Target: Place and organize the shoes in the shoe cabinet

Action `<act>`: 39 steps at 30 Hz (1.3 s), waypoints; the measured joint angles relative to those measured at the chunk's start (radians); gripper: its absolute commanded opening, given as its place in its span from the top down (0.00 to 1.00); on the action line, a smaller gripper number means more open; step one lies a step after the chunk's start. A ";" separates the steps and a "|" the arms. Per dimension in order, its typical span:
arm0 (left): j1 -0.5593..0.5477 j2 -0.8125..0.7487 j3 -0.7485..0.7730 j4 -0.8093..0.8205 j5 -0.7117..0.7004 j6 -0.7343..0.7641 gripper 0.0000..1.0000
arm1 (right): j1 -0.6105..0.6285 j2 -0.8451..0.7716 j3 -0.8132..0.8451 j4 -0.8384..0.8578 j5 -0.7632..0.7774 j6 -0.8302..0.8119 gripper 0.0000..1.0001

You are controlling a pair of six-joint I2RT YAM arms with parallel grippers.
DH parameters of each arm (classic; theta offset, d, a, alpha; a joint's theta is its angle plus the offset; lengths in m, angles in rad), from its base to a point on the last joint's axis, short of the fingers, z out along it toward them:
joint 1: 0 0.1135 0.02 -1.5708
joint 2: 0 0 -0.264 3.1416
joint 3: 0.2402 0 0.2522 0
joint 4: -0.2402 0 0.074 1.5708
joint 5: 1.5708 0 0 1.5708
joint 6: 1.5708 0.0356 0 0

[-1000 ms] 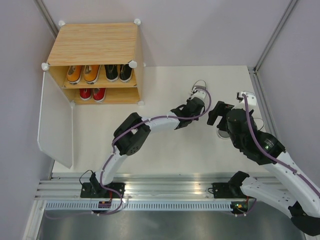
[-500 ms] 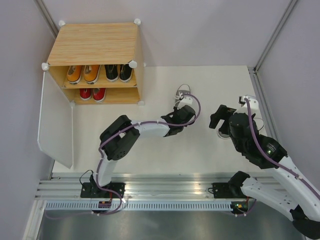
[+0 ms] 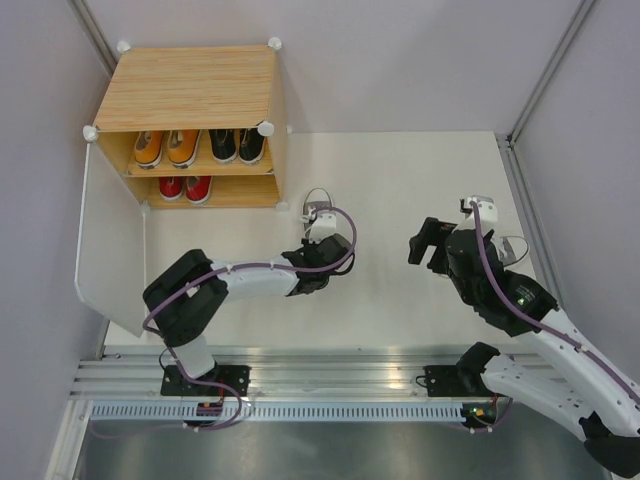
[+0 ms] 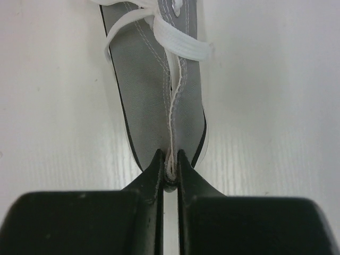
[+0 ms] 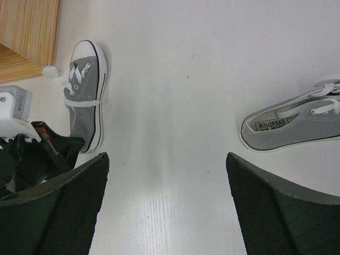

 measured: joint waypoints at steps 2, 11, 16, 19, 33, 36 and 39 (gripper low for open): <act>0.000 -0.044 -0.044 -0.021 -0.002 -0.025 0.87 | 0.000 0.003 -0.011 0.012 -0.014 0.002 0.06; 0.000 -0.105 -0.088 -0.081 -0.032 -0.089 0.44 | 0.000 0.042 -0.032 0.054 -0.049 0.001 0.06; 0.000 -0.081 -0.079 -0.084 -0.039 -0.109 0.44 | 0.000 0.062 -0.032 0.061 -0.055 -0.002 0.06; -0.001 -0.061 -0.069 -0.072 -0.043 -0.108 0.45 | 0.000 0.062 -0.032 0.070 -0.060 -0.005 0.06; 0.000 -0.040 -0.068 0.030 -0.053 -0.042 0.97 | 0.000 0.057 -0.045 0.073 -0.059 -0.007 0.06; 0.002 -0.039 -0.068 0.034 -0.048 -0.039 0.98 | 0.000 0.060 -0.046 0.073 -0.059 -0.007 0.06; 0.004 -0.043 -0.068 0.018 -0.046 -0.050 0.98 | 0.000 0.063 -0.046 0.073 -0.058 -0.007 0.06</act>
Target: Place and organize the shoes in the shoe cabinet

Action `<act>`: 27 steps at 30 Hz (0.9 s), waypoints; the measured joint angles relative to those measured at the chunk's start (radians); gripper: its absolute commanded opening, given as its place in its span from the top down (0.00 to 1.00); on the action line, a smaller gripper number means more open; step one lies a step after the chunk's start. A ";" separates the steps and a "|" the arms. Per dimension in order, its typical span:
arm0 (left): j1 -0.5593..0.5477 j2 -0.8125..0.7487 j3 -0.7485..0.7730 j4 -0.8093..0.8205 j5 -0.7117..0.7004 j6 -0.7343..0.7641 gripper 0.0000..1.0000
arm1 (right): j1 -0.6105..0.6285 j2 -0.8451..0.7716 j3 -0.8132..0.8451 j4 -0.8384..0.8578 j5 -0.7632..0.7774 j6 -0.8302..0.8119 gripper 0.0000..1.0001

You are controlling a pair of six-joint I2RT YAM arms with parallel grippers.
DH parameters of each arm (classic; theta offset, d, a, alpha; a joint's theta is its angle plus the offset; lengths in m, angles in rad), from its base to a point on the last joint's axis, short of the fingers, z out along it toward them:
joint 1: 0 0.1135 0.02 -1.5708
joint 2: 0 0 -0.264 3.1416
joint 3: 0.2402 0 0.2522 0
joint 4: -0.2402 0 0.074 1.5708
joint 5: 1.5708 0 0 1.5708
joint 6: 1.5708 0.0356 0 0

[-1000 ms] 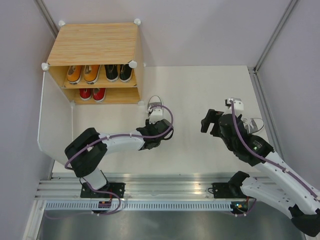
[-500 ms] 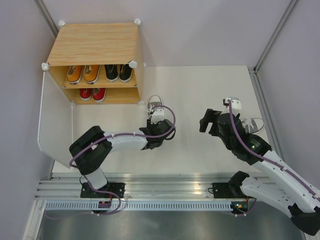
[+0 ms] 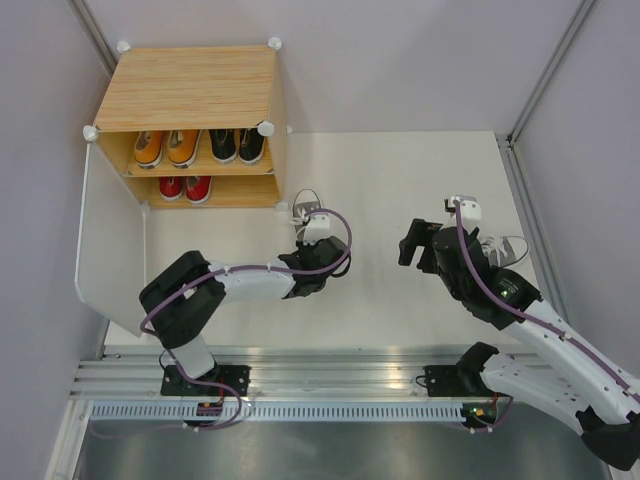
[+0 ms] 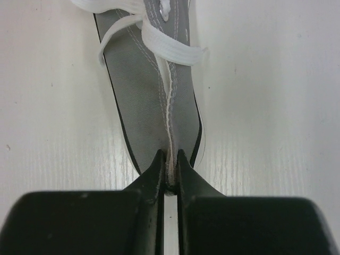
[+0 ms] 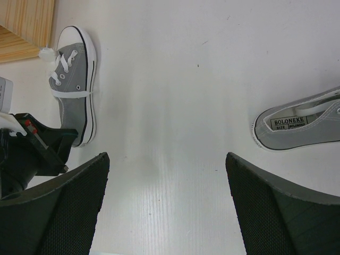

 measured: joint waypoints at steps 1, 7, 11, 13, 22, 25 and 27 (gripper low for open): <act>0.001 -0.005 0.000 -0.009 0.002 -0.009 0.98 | 0.000 0.000 0.000 0.000 0.000 0.000 0.06; -0.002 -0.097 -0.033 -0.153 0.016 -0.111 0.98 | 0.000 -0.003 0.000 0.000 0.003 -0.002 0.06; -0.018 -0.154 -0.055 -0.276 0.016 -0.213 0.98 | 0.000 -0.018 0.000 0.000 0.003 -0.001 0.06; -0.029 -0.185 -0.082 -0.323 0.016 -0.269 0.98 | 0.000 -0.023 0.000 0.000 0.003 -0.001 0.06; -0.041 -0.301 -0.179 -0.472 -0.006 -0.431 0.98 | 0.000 -0.027 0.000 0.000 -0.001 -0.014 0.06; -0.037 -0.302 -0.175 -0.499 -0.058 -0.426 0.98 | 0.000 -0.032 0.000 0.004 -0.007 -0.024 0.06; -0.014 -0.302 -0.164 -0.509 -0.088 -0.398 0.98 | 0.000 -0.032 0.000 0.008 -0.010 -0.028 0.07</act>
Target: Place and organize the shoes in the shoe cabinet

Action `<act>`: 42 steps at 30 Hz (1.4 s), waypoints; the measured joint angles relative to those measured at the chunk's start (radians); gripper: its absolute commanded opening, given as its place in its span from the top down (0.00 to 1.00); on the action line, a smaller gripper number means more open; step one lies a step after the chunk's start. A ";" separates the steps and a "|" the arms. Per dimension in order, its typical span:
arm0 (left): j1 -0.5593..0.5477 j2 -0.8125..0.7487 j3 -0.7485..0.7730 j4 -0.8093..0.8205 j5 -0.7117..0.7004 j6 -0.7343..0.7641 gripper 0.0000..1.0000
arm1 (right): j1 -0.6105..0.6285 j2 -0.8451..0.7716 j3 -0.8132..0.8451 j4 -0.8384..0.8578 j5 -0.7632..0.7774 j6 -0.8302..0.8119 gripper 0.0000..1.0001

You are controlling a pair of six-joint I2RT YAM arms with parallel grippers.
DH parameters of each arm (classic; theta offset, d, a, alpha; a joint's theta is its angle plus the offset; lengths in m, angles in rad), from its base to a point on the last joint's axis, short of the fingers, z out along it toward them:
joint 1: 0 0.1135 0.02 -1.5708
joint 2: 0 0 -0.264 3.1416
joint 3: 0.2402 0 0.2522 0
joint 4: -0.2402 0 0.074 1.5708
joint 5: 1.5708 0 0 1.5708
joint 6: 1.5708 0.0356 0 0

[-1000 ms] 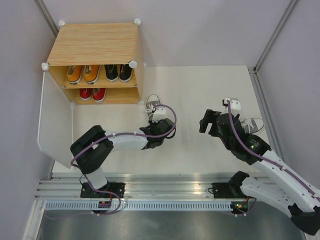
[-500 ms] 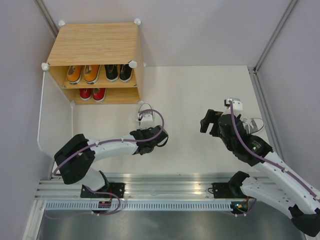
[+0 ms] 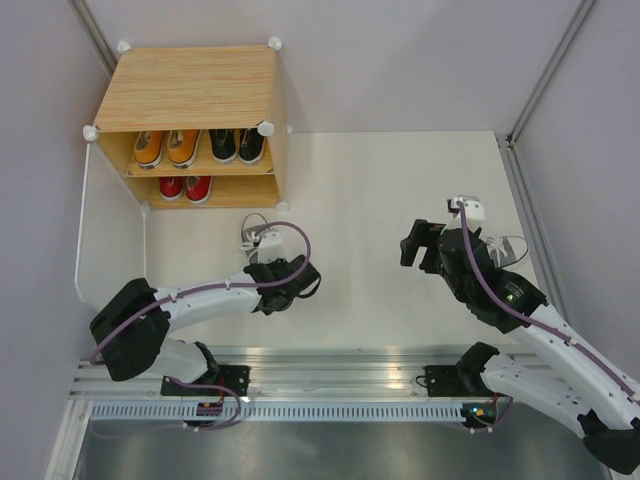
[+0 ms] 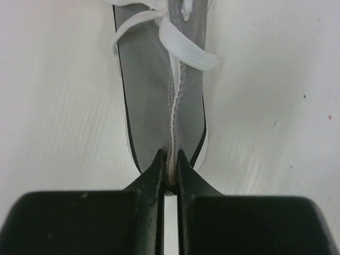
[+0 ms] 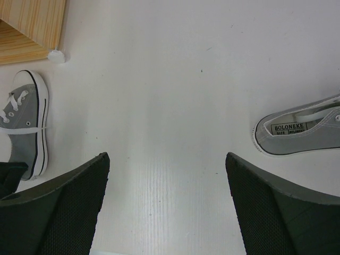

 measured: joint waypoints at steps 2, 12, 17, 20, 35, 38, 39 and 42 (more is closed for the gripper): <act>0.033 -0.005 0.005 0.008 -0.025 0.033 0.98 | 0.000 -0.001 0.000 0.002 -0.003 -0.004 0.07; 0.241 -0.154 -0.086 0.236 -0.036 0.396 0.98 | 0.000 -0.035 0.000 0.001 -0.004 -0.012 0.07; 0.251 -0.160 -0.089 0.336 -0.052 0.544 0.98 | 0.000 -0.038 0.000 -0.002 -0.001 -0.014 0.07; 0.272 -0.166 -0.091 0.407 -0.047 0.622 0.98 | 0.000 -0.038 0.000 -0.002 0.001 -0.015 0.07; 0.518 -0.112 -0.099 0.644 0.224 0.921 0.98 | 0.000 -0.055 0.000 -0.024 0.025 -0.014 0.07; 0.538 -0.087 -0.100 0.663 0.285 0.950 0.98 | 0.000 -0.060 0.000 -0.036 0.030 -0.013 0.07; 0.542 -0.079 -0.100 0.666 0.294 0.959 0.98 | 0.000 -0.062 0.000 -0.039 0.032 -0.013 0.07; 0.570 -0.057 -0.100 0.683 0.325 0.984 0.98 | 0.000 -0.065 0.000 -0.040 0.037 -0.014 0.07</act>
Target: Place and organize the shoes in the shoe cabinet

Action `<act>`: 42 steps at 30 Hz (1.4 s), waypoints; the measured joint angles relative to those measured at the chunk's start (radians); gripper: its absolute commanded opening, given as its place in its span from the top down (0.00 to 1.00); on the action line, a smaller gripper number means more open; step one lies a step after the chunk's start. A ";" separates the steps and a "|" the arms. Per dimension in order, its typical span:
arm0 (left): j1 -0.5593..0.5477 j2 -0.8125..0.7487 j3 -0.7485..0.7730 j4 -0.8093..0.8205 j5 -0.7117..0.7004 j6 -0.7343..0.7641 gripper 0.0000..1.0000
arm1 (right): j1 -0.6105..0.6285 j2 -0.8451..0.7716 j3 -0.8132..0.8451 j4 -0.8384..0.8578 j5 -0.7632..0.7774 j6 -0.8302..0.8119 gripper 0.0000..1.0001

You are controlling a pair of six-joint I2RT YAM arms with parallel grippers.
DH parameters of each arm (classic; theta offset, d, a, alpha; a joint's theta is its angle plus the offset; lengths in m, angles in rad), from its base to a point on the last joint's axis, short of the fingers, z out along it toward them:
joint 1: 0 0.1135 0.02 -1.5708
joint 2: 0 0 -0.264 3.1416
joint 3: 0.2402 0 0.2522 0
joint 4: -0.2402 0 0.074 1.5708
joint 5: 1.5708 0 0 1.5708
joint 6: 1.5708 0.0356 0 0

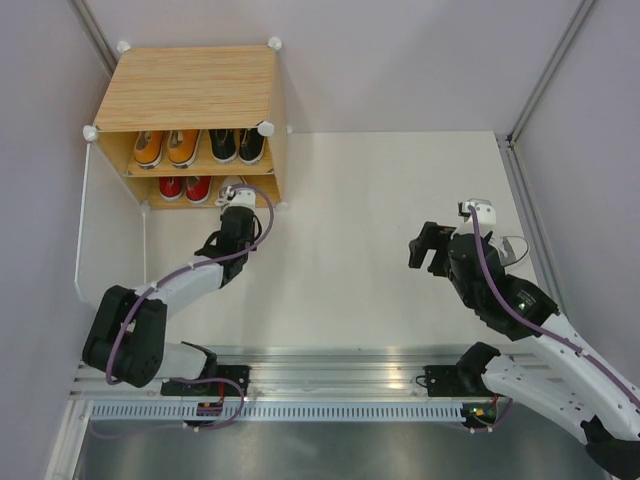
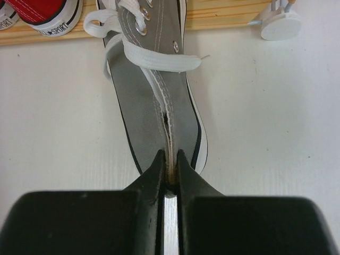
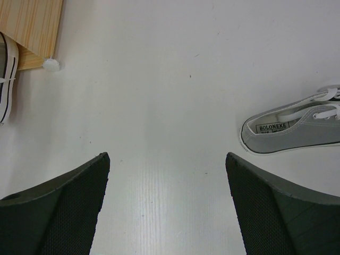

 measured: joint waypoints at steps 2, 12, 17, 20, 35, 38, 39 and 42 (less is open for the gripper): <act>0.037 0.018 0.000 0.018 0.032 0.017 0.98 | 0.000 0.001 0.000 0.000 0.003 0.000 0.07; 0.179 0.132 0.045 0.140 0.175 0.101 0.98 | 0.000 0.030 0.019 -0.005 -0.011 -0.004 0.07; 0.209 0.209 0.119 0.144 0.235 0.148 0.98 | 0.000 0.085 0.062 -0.008 -0.018 -0.016 0.07; 0.215 0.232 0.152 0.147 0.257 0.172 0.98 | 0.000 0.097 0.072 -0.008 -0.018 -0.019 0.07; 0.302 0.409 0.275 0.243 0.372 0.231 0.95 | 0.000 0.145 0.082 -0.007 -0.002 0.000 0.09; 0.314 0.436 0.299 0.261 0.390 0.237 0.93 | 0.000 0.146 0.082 -0.007 0.011 0.013 0.09; 0.317 0.443 0.305 0.267 0.395 0.238 0.91 | 0.000 0.146 0.082 -0.007 0.015 0.018 0.09; 0.324 0.478 0.343 0.268 0.409 0.244 0.87 | 0.000 0.148 0.082 -0.008 0.027 0.035 0.09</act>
